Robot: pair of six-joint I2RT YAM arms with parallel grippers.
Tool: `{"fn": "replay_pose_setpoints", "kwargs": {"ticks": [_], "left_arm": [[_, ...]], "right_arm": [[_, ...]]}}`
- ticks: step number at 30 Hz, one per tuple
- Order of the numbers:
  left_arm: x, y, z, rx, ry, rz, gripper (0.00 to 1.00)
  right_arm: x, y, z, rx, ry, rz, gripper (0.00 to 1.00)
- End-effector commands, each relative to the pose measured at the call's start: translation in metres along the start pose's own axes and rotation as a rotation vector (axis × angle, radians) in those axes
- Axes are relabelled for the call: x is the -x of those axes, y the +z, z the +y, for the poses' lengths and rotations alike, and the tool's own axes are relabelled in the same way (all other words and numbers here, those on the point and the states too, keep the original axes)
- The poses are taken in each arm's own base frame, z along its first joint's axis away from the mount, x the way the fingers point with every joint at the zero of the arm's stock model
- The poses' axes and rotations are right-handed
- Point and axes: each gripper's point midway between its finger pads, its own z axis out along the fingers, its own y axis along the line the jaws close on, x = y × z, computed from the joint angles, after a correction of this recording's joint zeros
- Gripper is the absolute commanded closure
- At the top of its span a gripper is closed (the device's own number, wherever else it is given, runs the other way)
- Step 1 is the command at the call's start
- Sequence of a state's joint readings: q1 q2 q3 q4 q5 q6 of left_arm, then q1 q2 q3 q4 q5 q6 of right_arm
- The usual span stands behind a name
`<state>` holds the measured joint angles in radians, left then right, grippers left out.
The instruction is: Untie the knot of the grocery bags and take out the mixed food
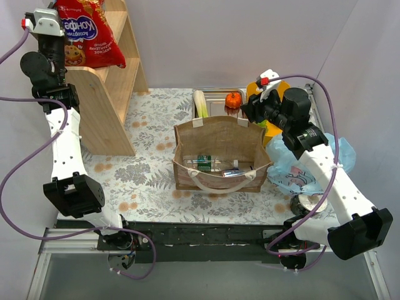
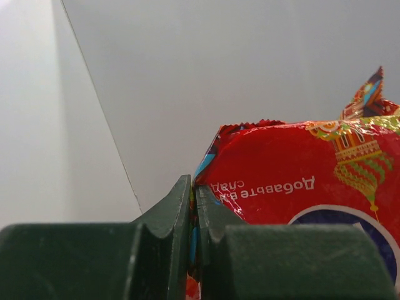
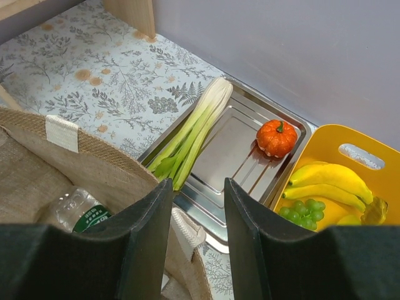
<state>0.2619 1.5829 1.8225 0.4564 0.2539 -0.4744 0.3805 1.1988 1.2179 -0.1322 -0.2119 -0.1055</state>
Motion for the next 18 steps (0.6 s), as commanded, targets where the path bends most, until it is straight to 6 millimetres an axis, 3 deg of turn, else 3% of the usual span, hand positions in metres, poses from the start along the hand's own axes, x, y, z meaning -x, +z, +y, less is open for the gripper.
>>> {"fn": "replay_pose_setpoints", "kwargs": {"ticks": [1,6,8,9,11,13,15,17,18], "left_arm": [[0.046,-0.007,0.017,0.058,0.096,-0.114,1.00],[0.025,0.009,0.036,0.124,0.139,-0.091,1.00],[0.011,0.030,0.048,0.146,0.158,-0.093,0.92],[0.001,0.037,0.052,0.152,0.158,-0.075,0.86],[-0.010,0.062,0.061,0.167,0.188,-0.109,0.41],[-0.016,0.073,0.062,0.153,0.224,-0.115,0.20],[-0.007,0.073,0.059,0.147,0.210,-0.151,0.04],[-0.006,0.058,0.047,0.100,0.162,-0.129,0.02],[0.017,0.050,0.043,0.095,0.176,-0.207,0.02]], "right_arm": [[0.012,-0.003,-0.002,-0.011,-0.014,-0.054,0.54],[0.010,-0.001,-0.002,-0.009,-0.014,-0.051,0.54],[0.009,0.000,-0.001,-0.004,-0.011,-0.050,0.54],[0.007,0.002,0.000,0.003,-0.005,-0.046,0.55],[0.005,0.003,0.000,0.006,0.000,-0.043,0.54],[0.006,0.003,0.001,0.014,0.002,-0.047,0.54],[0.005,0.002,0.001,0.011,0.001,-0.045,0.54],[0.003,0.001,0.000,0.005,-0.007,-0.042,0.54],[0.004,-0.002,0.000,0.000,-0.009,-0.044,0.54]]}}
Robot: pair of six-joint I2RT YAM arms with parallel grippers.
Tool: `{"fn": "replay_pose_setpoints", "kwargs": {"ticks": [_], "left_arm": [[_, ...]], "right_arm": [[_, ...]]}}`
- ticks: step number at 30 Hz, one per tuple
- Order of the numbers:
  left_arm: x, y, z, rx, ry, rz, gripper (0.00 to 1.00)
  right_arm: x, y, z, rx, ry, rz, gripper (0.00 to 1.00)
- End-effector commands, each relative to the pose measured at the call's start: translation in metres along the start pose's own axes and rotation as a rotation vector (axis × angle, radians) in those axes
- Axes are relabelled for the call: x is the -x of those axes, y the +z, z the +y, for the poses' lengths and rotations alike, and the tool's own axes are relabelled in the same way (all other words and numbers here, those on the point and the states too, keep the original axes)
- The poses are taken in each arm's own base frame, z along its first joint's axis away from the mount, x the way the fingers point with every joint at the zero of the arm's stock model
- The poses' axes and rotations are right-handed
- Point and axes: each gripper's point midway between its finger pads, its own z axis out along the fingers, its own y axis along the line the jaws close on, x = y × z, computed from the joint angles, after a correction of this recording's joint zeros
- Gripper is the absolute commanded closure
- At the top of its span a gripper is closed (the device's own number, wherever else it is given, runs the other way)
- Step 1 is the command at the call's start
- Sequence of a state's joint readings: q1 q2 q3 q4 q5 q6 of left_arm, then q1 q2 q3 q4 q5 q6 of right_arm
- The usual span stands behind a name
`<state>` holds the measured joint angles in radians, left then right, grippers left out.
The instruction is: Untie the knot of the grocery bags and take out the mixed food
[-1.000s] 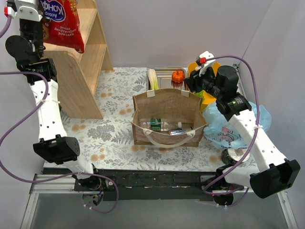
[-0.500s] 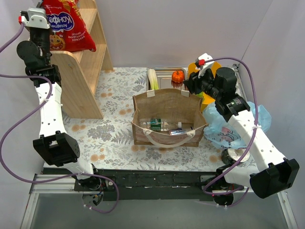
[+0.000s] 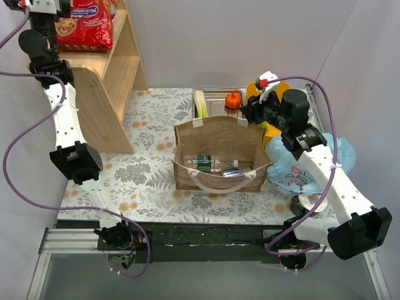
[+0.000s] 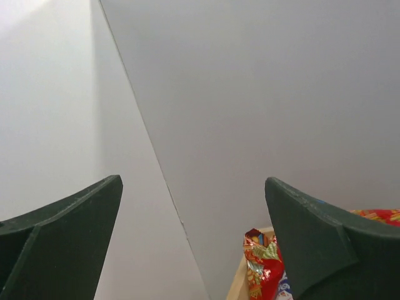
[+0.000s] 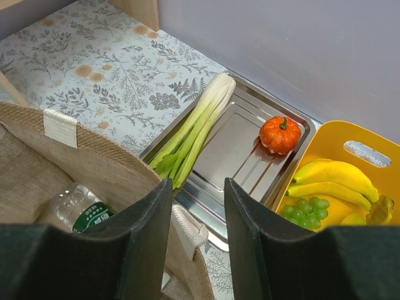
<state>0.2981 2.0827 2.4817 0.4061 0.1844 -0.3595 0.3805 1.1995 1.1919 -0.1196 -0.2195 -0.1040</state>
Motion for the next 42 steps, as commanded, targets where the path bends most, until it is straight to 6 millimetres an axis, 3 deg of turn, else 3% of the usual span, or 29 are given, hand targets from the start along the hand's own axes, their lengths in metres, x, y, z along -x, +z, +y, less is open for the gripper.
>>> {"fn": "replay_pose_setpoints", "kwargs": {"ticks": [1,6,11,14,17,18,20,21,23,26,27,29,30,31,33,34,35,37,38,42], "left_arm": [[0.071,-0.024,0.003,-0.026,-0.012,-0.132,0.02],[0.126,-0.054,0.004,-0.066,-0.046,-0.159,0.02],[0.170,-0.068,0.003,-0.115,-0.049,-0.192,0.02],[0.199,-0.073,-0.007,-0.197,-0.131,-0.219,0.02],[0.214,-0.094,-0.056,-0.437,-0.306,-0.176,0.02],[0.207,-0.103,-0.080,-0.533,-0.375,-0.110,0.02],[0.221,-0.133,-0.135,-0.792,-0.479,-0.080,0.02],[0.217,-0.143,-0.153,-0.853,-0.543,-0.028,0.02],[0.228,-0.170,-0.198,-1.039,-0.655,-0.003,0.02],[0.222,-0.203,-0.246,-1.213,-0.813,0.131,0.02],[0.205,-0.217,-0.264,-1.263,-0.883,0.239,0.02],[0.194,-0.234,-0.287,-1.308,-0.953,0.347,0.02],[0.177,-0.250,-0.302,-1.326,-0.997,0.447,0.02],[0.176,-0.264,-0.317,-1.364,-1.021,0.489,0.02],[0.163,-0.289,-0.343,-1.401,-0.993,0.587,0.02],[0.168,-0.305,-0.367,-1.472,-0.989,0.608,0.02],[0.166,-0.325,-0.378,-1.516,-0.988,0.695,0.02],[0.169,-0.340,-0.403,-1.586,-0.960,0.739,0.02],[0.170,-0.353,-0.404,-1.618,-0.967,0.802,0.02],[0.163,-0.371,-0.409,-1.653,-0.949,0.853,0.02]], "right_arm": [[0.011,-0.005,-0.002,-0.015,-0.016,-0.050,0.54],[0.009,-0.008,-0.001,-0.011,-0.023,-0.043,0.54],[0.012,-0.004,0.000,0.000,-0.019,-0.044,0.54],[0.016,-0.001,0.001,0.014,-0.012,-0.052,0.54],[0.028,-0.002,0.002,0.022,-0.023,-0.083,0.54],[0.033,-0.003,0.004,0.031,-0.030,-0.093,0.54],[0.047,-0.008,0.006,0.047,-0.065,-0.124,0.54],[0.053,-0.011,0.008,0.054,-0.077,-0.137,0.53],[0.063,-0.016,0.009,0.057,-0.100,-0.151,0.50],[0.070,-0.025,0.016,0.098,-0.147,-0.157,0.44],[0.075,-0.032,0.029,0.166,-0.178,-0.174,0.43],[0.063,-0.039,0.042,0.237,-0.202,-0.142,0.42],[0.055,-0.047,0.050,0.270,-0.209,-0.131,0.41],[0.048,-0.050,0.052,0.278,-0.208,-0.115,0.38],[0.031,-0.061,0.059,0.304,-0.207,-0.078,0.37],[0.018,-0.063,0.063,0.317,-0.194,-0.050,0.37],[0.012,-0.068,0.066,0.327,-0.191,-0.039,0.37],[-0.007,-0.075,0.075,0.374,-0.179,0.004,0.36],[-0.008,-0.081,0.080,0.389,-0.183,0.000,0.36],[-0.036,-0.097,0.098,0.477,-0.188,0.042,0.37]]}}
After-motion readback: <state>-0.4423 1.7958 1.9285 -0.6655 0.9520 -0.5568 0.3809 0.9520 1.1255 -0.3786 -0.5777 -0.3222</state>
